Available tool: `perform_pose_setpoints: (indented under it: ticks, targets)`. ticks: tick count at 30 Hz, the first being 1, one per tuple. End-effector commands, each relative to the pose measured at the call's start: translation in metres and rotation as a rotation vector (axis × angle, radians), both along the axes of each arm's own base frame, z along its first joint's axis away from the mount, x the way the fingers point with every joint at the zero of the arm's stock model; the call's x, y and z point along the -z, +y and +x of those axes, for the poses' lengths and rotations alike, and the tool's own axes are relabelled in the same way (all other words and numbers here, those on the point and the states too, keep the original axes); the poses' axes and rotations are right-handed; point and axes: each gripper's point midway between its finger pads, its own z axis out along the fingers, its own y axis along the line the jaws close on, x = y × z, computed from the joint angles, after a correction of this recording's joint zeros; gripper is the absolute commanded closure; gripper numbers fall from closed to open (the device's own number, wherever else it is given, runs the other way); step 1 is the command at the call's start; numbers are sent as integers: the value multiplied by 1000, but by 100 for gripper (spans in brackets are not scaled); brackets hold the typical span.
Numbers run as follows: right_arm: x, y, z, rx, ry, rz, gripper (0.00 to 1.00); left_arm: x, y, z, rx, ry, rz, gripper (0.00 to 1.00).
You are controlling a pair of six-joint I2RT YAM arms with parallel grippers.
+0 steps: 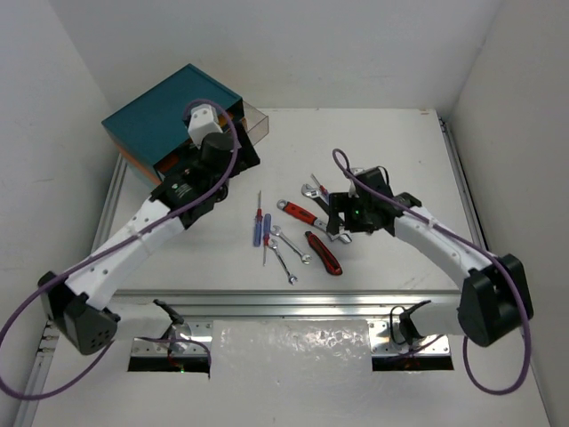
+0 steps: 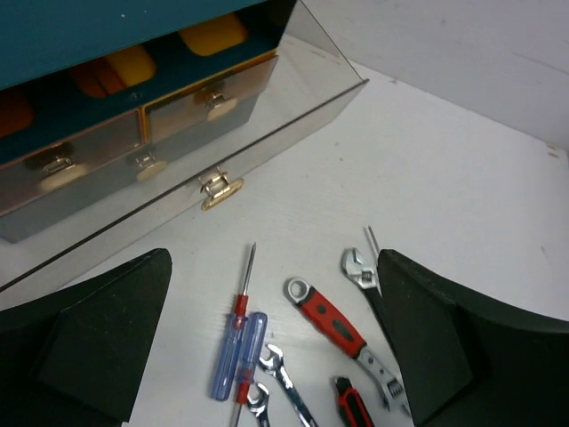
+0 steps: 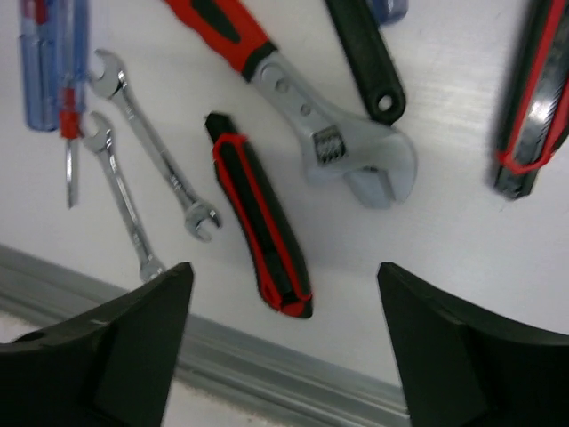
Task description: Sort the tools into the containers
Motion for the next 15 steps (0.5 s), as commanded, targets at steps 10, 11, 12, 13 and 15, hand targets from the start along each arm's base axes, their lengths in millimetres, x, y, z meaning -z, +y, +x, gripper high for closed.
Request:
perform_pose_setpoints:
  ticks: [10, 11, 12, 13, 15]
  targets:
    - [36, -5, 157, -147, -2, -266, 54, -19, 23, -86, 291, -30, 91, 0]
    - [48, -3, 168, -152, 16, -274, 54, -11, 31, -89, 268, -14, 115, 0]
    - [53, -3, 172, -157, 25, -274, 54, -5, 39, -91, 244, 6, 140, 0]
    - [59, -4, 174, -166, 34, -283, 56, 0, 41, -92, 239, 15, 150, 0]
    - [72, -3, 182, -170, 48, -300, 61, 10, 44, -95, 231, 27, 159, 0]
